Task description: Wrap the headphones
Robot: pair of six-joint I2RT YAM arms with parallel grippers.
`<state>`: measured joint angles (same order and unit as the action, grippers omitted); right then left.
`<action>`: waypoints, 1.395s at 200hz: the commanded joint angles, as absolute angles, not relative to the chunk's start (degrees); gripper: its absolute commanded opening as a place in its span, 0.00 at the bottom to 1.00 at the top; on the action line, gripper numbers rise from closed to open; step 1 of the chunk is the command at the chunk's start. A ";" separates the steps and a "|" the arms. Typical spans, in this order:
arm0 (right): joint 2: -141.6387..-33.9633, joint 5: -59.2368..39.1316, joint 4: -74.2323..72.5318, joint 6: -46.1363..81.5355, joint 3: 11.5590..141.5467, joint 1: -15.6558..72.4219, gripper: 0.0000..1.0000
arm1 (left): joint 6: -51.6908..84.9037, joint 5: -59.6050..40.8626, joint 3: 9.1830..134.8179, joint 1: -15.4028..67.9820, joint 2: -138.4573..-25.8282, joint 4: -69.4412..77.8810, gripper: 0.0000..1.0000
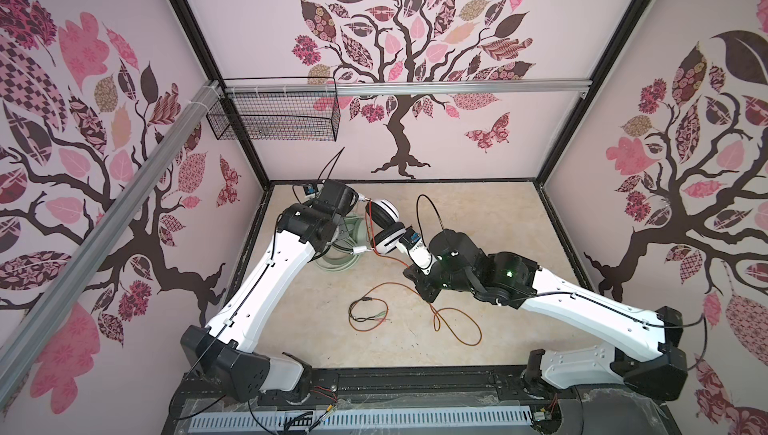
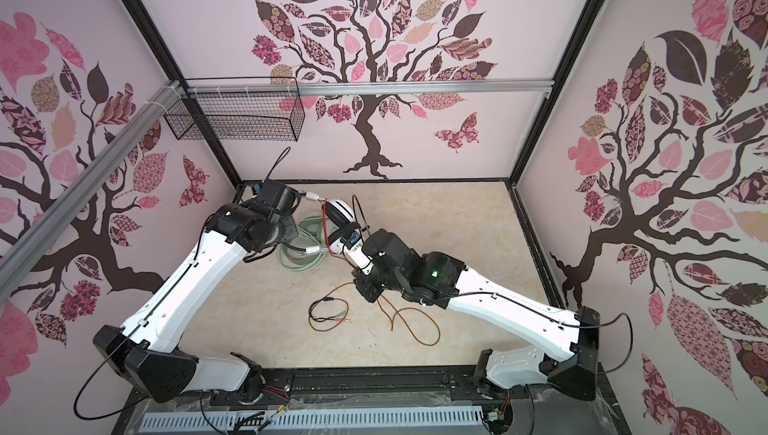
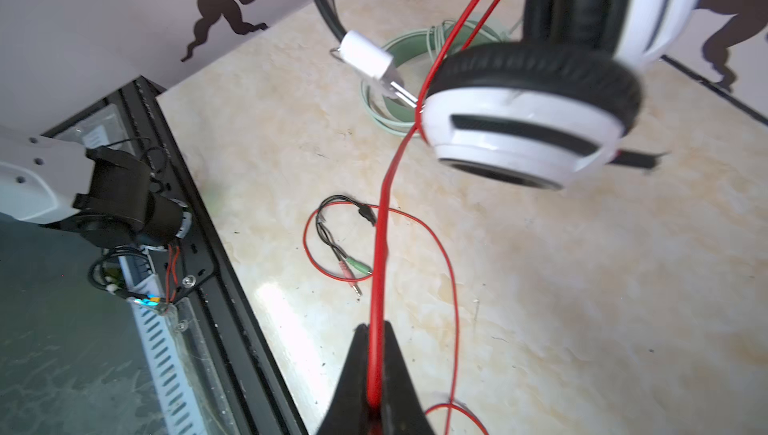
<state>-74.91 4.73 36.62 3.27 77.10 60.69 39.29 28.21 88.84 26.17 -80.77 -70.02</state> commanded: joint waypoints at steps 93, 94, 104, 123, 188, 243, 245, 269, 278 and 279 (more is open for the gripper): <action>-78.71 37.04 33.79 -14.88 84.19 60.91 0.15 | 26.19 23.79 86.27 34.77 -78.00 -68.30 0.00; -78.68 37.11 33.60 -14.95 84.11 60.91 0.15 | 26.14 23.58 86.25 34.83 -77.89 -68.30 0.00; -78.39 38.30 31.54 -16.29 82.97 60.91 0.15 | 25.52 21.54 85.82 35.28 -77.41 -68.20 0.00; -78.48 39.47 28.96 -18.07 81.67 60.62 0.17 | 23.68 16.00 85.05 35.83 -76.17 -67.79 0.00; -78.57 27.16 26.60 -15.01 81.31 52.30 0.19 | 22.66 13.71 85.05 41.13 -73.30 -70.07 0.00; -78.66 20.16 23.45 -12.14 77.79 47.95 0.20 | 23.13 13.07 85.58 41.25 -71.29 -71.01 0.00; -78.62 19.83 23.33 -11.96 77.61 47.82 0.20 | 23.19 12.98 85.64 41.23 -71.24 -71.01 0.00; -78.75 16.51 21.67 -10.25 75.47 46.35 0.20 | 23.74 12.67 86.52 41.27 -70.70 -71.58 0.00; -78.75 15.34 21.02 -9.58 74.51 45.79 0.20 | 23.95 12.74 86.91 41.23 -70.44 -71.72 0.00; -78.75 15.23 20.92 -9.53 74.39 45.75 0.20 | 23.97 12.74 86.96 41.22 -70.38 -71.76 0.00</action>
<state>-78.32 19.64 23.49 -12.43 75.72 47.16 22.48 14.63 85.27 41.17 -72.60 -72.82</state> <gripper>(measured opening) 0.196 0.061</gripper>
